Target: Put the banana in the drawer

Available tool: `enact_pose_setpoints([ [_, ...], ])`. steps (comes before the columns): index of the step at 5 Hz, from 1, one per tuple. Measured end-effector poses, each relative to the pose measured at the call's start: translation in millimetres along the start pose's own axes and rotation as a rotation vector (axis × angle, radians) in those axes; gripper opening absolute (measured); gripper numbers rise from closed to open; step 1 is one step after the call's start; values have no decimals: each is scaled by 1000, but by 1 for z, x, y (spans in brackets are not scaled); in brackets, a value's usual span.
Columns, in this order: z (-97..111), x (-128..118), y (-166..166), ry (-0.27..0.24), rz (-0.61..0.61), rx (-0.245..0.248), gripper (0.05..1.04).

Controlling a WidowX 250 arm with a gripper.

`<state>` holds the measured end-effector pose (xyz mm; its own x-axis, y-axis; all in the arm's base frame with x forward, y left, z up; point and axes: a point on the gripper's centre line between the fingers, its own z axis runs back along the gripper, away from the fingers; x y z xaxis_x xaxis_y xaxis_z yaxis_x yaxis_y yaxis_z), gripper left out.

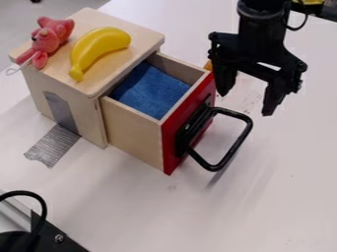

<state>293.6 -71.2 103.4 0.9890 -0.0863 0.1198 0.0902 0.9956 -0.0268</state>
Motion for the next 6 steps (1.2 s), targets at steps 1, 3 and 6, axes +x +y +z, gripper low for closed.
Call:
enact_pose_setpoints([
  [1,-6,-4,1,26,0,4,1001],
  [3,32,-12,75,-32,128,-20,1001],
  [6,61,-49,152,0,212,33,1001],
])
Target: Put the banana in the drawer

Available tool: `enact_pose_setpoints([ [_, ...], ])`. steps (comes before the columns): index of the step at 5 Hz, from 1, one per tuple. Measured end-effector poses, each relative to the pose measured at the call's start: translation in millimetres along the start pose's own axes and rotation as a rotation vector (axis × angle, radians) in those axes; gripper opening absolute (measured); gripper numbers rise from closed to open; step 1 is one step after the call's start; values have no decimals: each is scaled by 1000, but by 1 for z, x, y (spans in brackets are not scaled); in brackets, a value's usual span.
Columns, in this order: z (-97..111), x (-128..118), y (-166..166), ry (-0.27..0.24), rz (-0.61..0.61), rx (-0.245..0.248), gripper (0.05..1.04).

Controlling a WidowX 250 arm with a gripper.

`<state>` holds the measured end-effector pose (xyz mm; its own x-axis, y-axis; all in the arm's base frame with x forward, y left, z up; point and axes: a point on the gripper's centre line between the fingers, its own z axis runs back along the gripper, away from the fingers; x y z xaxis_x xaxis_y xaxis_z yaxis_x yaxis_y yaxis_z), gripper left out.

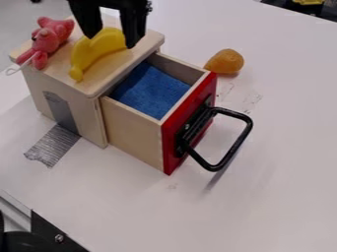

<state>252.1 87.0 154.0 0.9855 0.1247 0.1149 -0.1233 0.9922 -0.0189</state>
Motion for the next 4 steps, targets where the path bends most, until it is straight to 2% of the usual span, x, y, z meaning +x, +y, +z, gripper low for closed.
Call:
enact_pose_setpoints([
  [1,-7,4,8,30,-6,31,1001],
  [2,-16,9,19,70,7,82,1001],
  [4,-17,16,25,89,-1,125,1001],
])
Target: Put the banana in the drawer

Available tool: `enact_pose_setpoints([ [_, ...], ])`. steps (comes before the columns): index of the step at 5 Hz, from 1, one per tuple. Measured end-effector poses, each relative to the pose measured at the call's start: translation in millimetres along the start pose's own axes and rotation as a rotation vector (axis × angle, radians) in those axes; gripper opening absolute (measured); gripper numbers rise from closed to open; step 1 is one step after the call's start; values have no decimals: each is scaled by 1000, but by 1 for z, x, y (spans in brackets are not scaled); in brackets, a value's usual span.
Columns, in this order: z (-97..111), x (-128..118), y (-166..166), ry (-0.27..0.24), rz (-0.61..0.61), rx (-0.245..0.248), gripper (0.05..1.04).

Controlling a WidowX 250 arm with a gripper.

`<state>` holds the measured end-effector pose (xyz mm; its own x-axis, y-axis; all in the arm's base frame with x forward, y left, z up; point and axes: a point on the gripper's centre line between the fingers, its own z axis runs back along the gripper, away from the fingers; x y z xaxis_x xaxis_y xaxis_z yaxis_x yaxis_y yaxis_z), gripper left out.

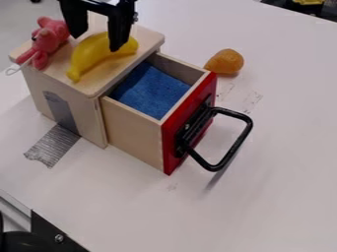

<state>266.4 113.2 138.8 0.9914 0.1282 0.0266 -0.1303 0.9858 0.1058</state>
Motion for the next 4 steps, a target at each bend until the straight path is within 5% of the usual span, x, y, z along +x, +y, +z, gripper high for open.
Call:
enact_pose_setpoints([
  [1,-9,4,-1,12,6,-3,1001],
  [2,-32,7,-9,81,2,-16,1000],
  [3,-36,9,-17,68,-10,-10,954],
  [4,-36,10,-27,71,-35,-10,697],
])
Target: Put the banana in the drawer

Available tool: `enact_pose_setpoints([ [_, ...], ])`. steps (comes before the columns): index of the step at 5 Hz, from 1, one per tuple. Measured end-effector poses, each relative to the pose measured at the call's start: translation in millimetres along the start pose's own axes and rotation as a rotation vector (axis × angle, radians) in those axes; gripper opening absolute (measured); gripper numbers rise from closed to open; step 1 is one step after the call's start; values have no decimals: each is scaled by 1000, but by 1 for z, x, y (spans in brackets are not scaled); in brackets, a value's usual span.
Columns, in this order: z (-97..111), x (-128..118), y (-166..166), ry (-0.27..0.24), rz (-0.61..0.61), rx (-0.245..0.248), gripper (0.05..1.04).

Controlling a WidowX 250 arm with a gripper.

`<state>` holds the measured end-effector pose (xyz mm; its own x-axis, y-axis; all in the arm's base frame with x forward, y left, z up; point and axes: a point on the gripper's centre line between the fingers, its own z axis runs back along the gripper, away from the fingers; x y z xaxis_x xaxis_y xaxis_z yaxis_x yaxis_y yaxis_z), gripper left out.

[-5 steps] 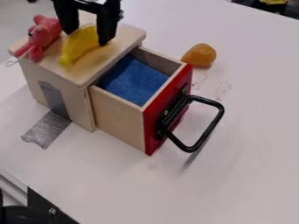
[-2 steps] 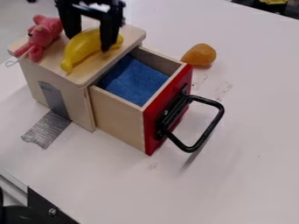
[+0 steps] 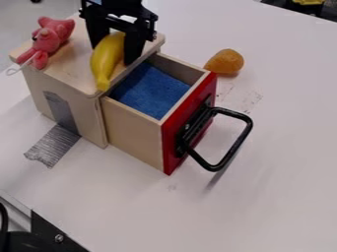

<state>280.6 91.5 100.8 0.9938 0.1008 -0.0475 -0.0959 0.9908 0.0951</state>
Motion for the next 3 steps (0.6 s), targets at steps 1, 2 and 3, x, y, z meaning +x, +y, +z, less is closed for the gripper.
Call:
enact_pose_setpoints([
  [1,0,0,-16,-23,-12,-15,557],
  [2,2,1,-35,-30,-34,-19,557],
  [3,-10,-1,-63,2,-79,-26,557],
])
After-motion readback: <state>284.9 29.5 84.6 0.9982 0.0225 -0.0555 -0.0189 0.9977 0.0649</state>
